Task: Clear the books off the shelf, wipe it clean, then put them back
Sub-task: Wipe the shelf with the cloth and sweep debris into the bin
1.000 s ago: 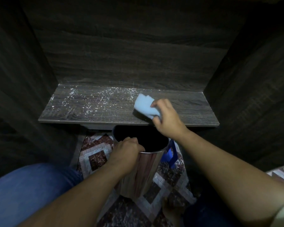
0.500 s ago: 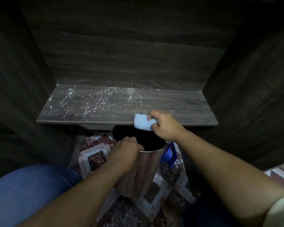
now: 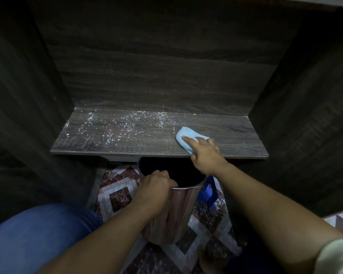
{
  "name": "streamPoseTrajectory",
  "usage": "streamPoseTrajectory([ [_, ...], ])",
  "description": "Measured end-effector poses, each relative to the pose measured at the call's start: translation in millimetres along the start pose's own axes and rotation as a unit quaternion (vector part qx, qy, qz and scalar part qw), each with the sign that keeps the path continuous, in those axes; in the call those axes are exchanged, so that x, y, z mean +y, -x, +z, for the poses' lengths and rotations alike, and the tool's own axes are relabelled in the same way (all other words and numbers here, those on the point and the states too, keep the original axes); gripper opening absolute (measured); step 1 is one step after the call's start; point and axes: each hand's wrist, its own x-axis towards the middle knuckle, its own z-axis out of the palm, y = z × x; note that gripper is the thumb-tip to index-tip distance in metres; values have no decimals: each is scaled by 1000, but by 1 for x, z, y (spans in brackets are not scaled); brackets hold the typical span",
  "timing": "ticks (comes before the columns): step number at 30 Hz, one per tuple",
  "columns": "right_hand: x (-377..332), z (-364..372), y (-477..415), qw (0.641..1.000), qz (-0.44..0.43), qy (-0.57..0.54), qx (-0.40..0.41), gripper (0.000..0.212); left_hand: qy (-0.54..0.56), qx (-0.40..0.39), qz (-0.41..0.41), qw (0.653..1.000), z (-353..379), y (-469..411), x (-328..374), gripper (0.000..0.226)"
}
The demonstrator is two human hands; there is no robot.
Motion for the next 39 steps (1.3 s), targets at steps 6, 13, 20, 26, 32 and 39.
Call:
streamPoseTrajectory([
  [6,1,-10,0,988,-87,-129,-11,55,2,-13,-7,1000,0,0,0,36],
  [13,11,-22,-2,976,-33,-191,98,49,14,-8,-8,1000,0,-1,0,35],
  [20,17,-9,0,983,-4,-184,1,57,28,10,-8,1000,4,-5,-6,32],
  [26,16,-21,-10,955,19,-294,19,49,53,14,-17,998,12,-14,-18,30],
  [32,35,-22,-51,943,39,-232,236,74,74,-3,-8,997,19,-24,-17,46],
  [39,74,-17,-97,945,-2,-14,327,47,99,56,39,993,38,-30,-31,23],
])
